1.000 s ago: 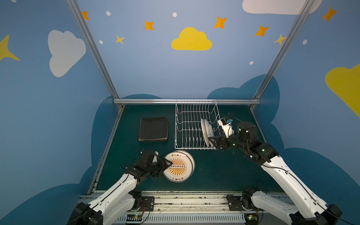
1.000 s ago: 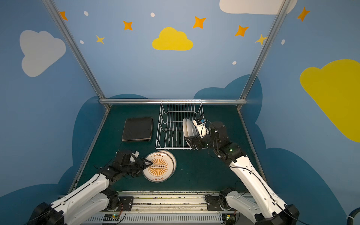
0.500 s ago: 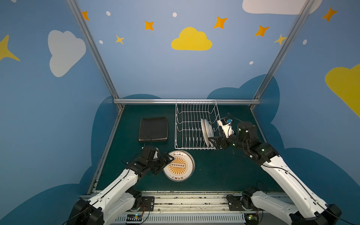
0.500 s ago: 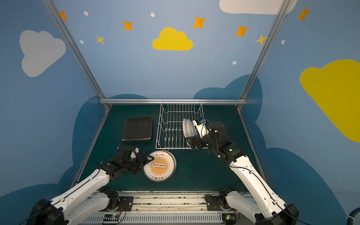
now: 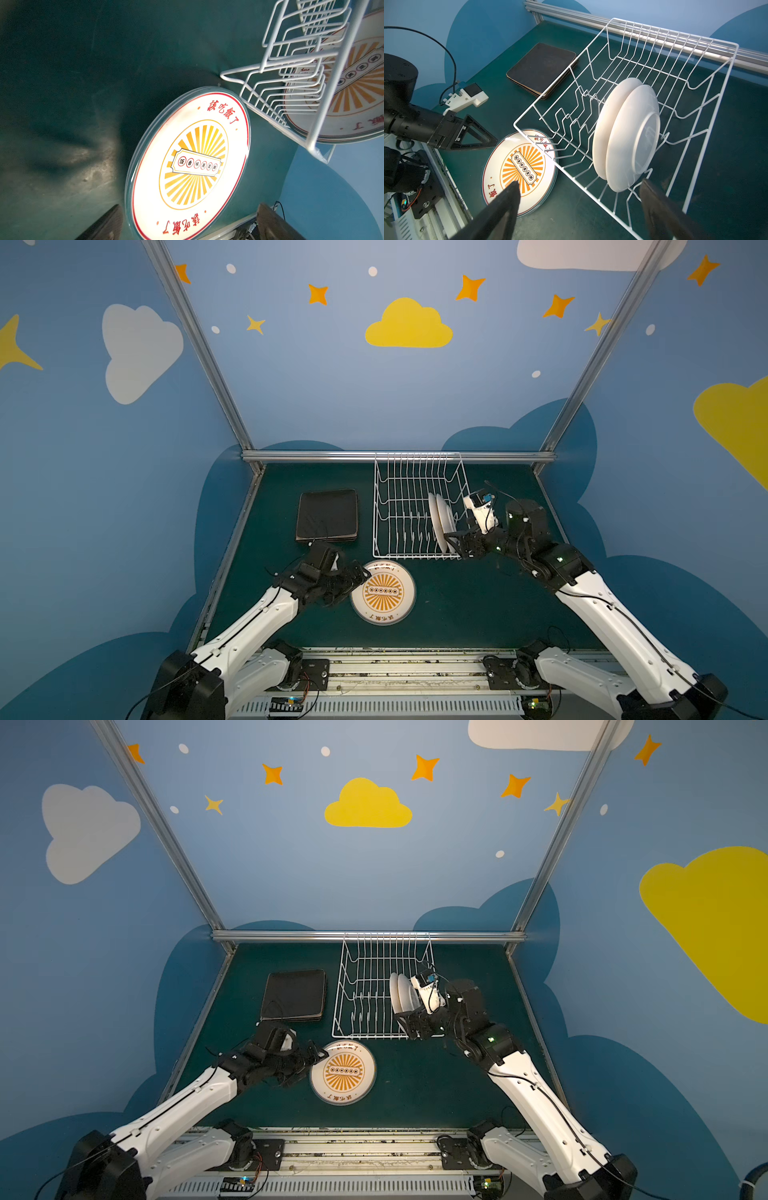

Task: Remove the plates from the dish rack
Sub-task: 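Open the left gripper and raise it off the stacked plates, then swing the left gripper back to the last printed plate in the rack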

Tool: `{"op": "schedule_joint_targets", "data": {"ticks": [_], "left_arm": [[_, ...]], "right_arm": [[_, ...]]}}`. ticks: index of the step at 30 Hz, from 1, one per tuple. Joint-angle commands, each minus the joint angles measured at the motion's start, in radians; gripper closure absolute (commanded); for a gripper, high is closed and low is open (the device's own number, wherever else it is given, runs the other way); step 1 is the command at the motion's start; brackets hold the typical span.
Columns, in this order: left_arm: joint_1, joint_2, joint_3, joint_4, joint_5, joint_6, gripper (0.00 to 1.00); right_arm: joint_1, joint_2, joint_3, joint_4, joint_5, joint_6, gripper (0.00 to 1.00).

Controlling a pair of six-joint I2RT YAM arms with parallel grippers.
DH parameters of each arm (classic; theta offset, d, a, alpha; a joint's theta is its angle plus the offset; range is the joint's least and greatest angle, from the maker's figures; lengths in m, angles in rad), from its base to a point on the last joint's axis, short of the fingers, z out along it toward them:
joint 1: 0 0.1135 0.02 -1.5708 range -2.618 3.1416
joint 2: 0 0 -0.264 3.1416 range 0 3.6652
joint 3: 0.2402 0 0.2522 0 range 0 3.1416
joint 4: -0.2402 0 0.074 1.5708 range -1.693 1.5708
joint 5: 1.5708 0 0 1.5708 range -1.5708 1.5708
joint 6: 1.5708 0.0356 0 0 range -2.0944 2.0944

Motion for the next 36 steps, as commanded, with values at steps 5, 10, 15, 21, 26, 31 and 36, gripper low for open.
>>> {"op": "schedule_joint_targets", "data": {"ticks": [5,10,15,21,26,31,36], "left_arm": [[-0.002,-0.016,0.109,-0.132,-0.114,0.067,0.01],[-0.003,0.009,0.258,-0.176,-0.118,0.165,0.02],[-0.009,0.078,0.429,-0.223,-0.096,0.254,0.03],[-0.032,0.206,0.625,-0.249,-0.052,0.317,0.06],[-0.079,0.317,0.758,-0.235,-0.037,0.349,0.11],[-0.115,0.437,0.868,-0.205,-0.015,0.369,0.14],[-0.152,0.572,1.002,-0.186,0.024,0.377,0.2]], "right_arm": [[0.005,-0.013,0.026,-0.018,0.01,-0.013,0.1],[0.004,-0.029,0.014,-0.025,0.023,-0.015,0.11],[0.004,-0.048,0.001,-0.059,0.03,-0.02,0.11],[0.005,-0.078,-0.027,-0.063,0.039,-0.006,0.1],[0.004,-0.091,-0.04,-0.071,0.052,0.0,0.1],[0.003,-0.114,-0.07,-0.063,0.073,-0.002,0.11],[0.0,-0.132,-0.096,-0.068,0.085,0.0,0.11]]}}
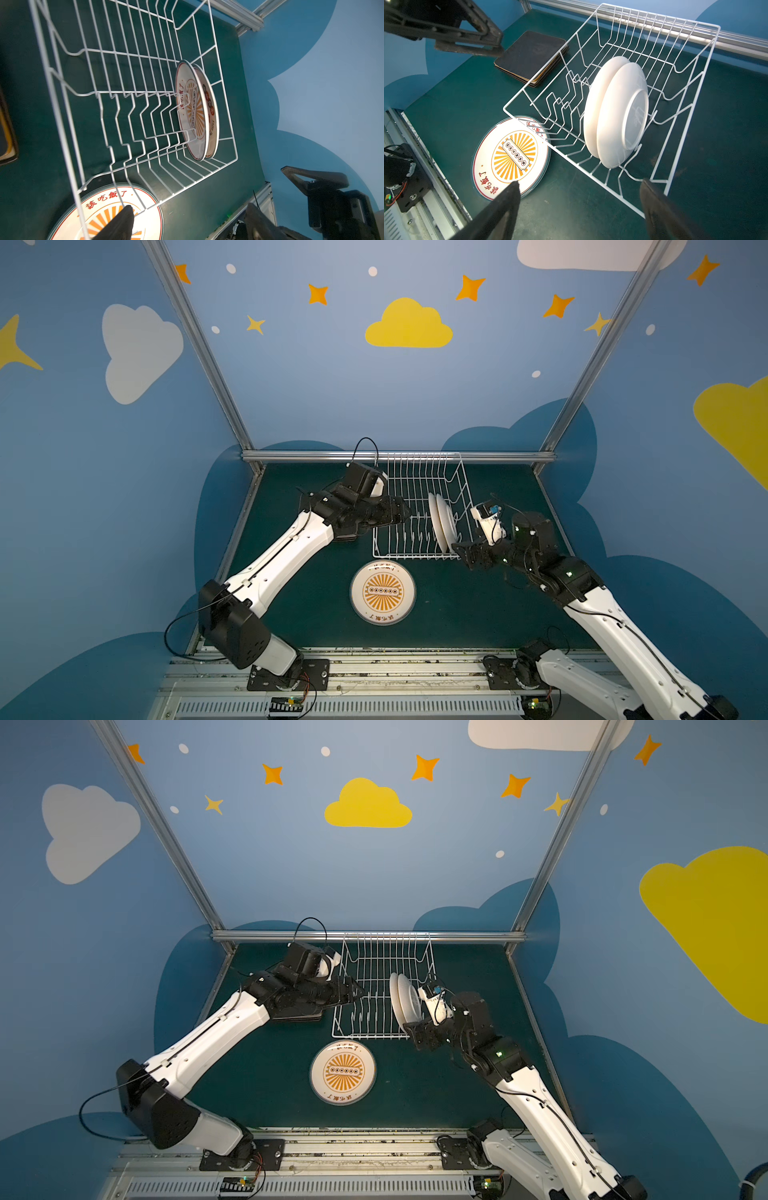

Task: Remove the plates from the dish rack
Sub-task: 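Swing the left gripper back to the last printed plate in the rack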

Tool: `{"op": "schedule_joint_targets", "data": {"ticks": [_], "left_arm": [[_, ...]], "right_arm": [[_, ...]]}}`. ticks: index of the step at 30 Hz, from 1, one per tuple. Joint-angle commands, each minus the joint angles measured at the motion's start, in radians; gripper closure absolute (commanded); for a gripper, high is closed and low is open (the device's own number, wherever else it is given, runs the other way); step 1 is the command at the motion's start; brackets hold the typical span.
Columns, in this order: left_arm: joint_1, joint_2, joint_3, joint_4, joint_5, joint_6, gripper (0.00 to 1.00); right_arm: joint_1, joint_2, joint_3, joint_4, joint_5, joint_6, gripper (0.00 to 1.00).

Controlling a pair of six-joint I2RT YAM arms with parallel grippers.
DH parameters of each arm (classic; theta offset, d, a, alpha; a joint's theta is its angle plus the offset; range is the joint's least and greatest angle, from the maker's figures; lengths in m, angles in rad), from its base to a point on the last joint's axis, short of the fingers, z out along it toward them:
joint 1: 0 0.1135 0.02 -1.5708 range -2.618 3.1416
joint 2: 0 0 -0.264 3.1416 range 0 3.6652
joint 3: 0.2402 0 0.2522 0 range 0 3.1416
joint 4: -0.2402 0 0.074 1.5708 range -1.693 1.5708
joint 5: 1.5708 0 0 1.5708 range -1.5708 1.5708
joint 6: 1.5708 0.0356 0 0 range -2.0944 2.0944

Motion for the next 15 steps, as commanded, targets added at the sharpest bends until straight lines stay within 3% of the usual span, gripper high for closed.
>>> {"op": "schedule_joint_targets", "data": {"ticks": [1,5,10,15], "left_arm": [[-0.021,0.068,0.079,0.022,0.044,0.027,0.21],[-0.04,0.166,0.151,0.029,0.054,0.033,0.27],[-0.049,0.285,0.24,0.012,0.065,0.037,0.43],[-0.062,0.384,0.323,-0.018,0.058,0.054,0.48]], "right_arm": [[0.0,-0.024,-0.019,-0.008,0.021,0.005,0.11],[-0.007,-0.037,-0.038,-0.001,0.032,0.009,0.11],[-0.026,-0.039,-0.045,0.008,0.023,0.013,0.1],[-0.041,-0.039,-0.04,0.005,0.021,0.013,0.1]]}}
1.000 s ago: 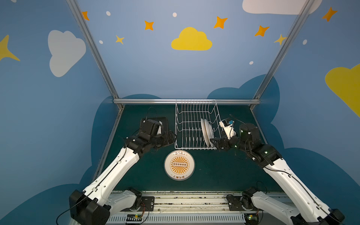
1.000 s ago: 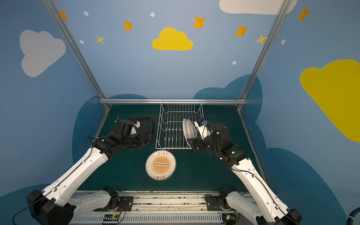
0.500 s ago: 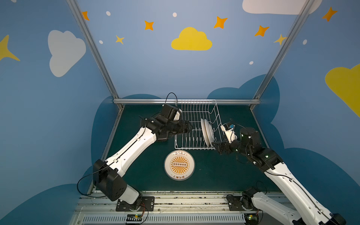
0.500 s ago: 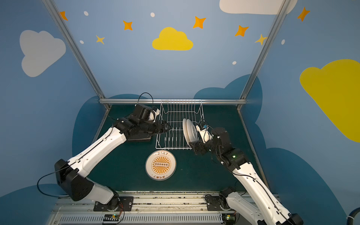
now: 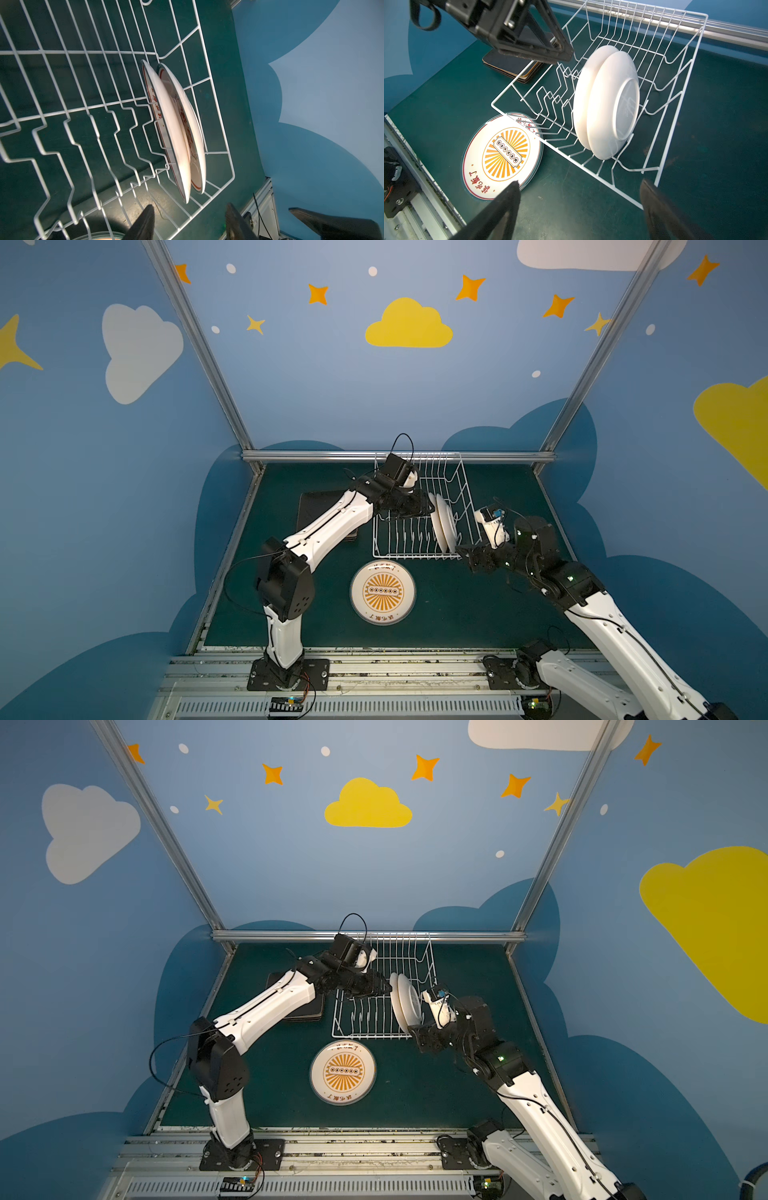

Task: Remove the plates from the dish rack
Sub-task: 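Swing the left gripper back to the last printed plate in the rack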

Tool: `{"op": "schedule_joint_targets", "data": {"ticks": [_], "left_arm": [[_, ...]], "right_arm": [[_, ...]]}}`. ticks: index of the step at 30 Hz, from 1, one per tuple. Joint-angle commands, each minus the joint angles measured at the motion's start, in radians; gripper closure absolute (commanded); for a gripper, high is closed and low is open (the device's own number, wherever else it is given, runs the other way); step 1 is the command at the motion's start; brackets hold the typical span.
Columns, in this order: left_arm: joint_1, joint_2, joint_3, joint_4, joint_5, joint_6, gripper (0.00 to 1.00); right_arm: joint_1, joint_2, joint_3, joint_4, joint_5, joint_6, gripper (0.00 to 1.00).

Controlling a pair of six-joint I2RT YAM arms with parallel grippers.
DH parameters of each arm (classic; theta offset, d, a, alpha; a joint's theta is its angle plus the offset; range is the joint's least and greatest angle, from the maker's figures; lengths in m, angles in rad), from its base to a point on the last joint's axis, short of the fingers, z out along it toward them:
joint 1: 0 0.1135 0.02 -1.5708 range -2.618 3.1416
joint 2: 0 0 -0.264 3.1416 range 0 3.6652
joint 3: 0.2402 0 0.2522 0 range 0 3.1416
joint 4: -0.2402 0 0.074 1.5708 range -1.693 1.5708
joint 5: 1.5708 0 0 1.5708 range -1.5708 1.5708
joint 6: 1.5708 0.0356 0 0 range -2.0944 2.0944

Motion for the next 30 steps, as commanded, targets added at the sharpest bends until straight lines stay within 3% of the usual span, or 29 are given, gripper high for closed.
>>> {"op": "schedule_joint_targets", "data": {"ticks": [1,16,27,30], "left_arm": [[-0.01,0.04,0.054,-0.033,0.006,0.025,0.49],[-0.014,0.2,0.169,-0.111,-0.031,0.028,0.62],[-0.014,0.23,0.161,-0.073,-0.019,-0.011,0.67],[-0.015,0.227,0.152,-0.07,-0.027,-0.028,0.72]], "right_arm": [[-0.012,-0.013,0.001,0.005,0.002,0.007,0.1],[-0.035,-0.014,0.039,-0.012,0.007,-0.001,0.11],[-0.037,-0.014,0.054,-0.022,0.014,-0.001,0.1],[-0.037,-0.016,0.053,-0.02,0.016,-0.001,0.1]]}}
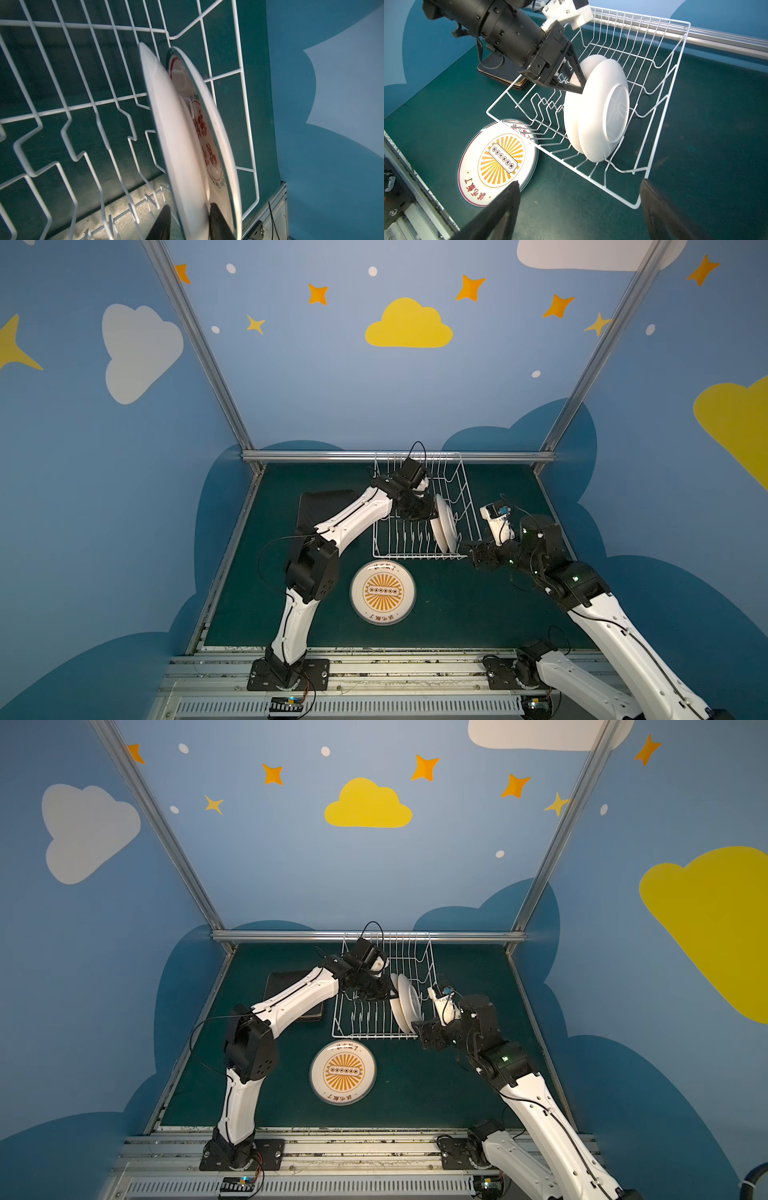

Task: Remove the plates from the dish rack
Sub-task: 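Swing the left gripper back to the last printed plate in the rack, then close the left gripper on the printed plate's rim in the rack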

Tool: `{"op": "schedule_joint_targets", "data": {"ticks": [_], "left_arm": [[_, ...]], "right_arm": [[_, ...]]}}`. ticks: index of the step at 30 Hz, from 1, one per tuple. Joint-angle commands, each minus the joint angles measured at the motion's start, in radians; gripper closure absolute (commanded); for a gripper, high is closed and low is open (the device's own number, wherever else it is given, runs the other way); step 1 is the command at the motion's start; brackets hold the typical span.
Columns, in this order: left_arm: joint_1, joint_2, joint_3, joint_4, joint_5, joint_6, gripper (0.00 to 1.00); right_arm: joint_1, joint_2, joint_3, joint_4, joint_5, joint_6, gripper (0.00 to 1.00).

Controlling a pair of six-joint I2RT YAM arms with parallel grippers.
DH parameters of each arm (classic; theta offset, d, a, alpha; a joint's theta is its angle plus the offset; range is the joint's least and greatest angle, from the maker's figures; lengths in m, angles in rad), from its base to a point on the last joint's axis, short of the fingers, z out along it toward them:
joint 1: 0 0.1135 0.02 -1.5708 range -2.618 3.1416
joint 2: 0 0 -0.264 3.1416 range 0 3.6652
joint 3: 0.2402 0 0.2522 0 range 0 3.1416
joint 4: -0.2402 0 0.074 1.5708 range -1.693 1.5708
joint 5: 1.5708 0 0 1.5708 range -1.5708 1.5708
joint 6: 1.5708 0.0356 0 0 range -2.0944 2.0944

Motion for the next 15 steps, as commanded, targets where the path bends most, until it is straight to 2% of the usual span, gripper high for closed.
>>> {"op": "schedule_joint_targets", "data": {"ticks": [1,8,15], "left_arm": [[0.003,0.027,-0.001,-0.016,-0.021,-0.019,0.73],[0.003,0.026,-0.001,-0.021,-0.024,-0.042,0.82],[0.003,0.009,-0.016,-0.004,-0.024,-0.072,0.85]], "right_arm": [[-0.005,-0.005,0.032,-0.012,0.009,0.001,0.11],[-0.006,0.0,0.032,0.0,0.008,0.003,0.11],[-0.006,0.006,0.039,-0.001,0.006,-0.005,0.1]]}}
